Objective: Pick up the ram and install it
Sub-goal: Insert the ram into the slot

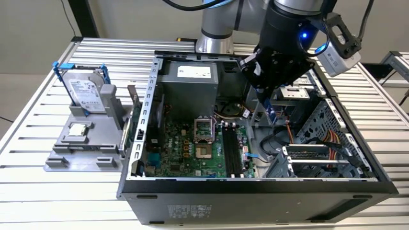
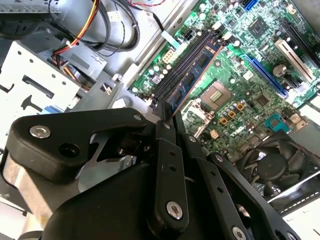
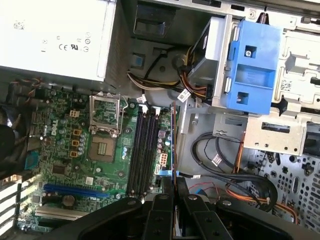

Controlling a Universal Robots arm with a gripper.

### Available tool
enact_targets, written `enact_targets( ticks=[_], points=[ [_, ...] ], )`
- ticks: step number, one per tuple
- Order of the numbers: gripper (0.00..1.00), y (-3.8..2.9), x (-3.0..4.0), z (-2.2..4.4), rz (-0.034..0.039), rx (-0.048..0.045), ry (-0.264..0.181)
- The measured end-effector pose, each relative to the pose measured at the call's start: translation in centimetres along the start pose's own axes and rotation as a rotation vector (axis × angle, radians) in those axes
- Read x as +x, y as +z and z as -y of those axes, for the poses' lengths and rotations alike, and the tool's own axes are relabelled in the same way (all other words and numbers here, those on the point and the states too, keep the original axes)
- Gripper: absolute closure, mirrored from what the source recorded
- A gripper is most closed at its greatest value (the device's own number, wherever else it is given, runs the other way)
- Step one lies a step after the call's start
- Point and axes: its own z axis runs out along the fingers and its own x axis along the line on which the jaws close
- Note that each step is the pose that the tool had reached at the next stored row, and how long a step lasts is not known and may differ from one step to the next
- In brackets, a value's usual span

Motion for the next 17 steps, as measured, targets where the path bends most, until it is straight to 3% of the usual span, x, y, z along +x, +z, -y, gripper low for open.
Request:
enact_targets(
  ticks=[5, 17],
  points=[
    [1.0, 0.02, 0.0, 0.0, 0.0001, 0.0, 0.003],
    [1.0, 0.35, 0.01, 0.0, 0.0011, 0.0021, 0.06]
  ],
)
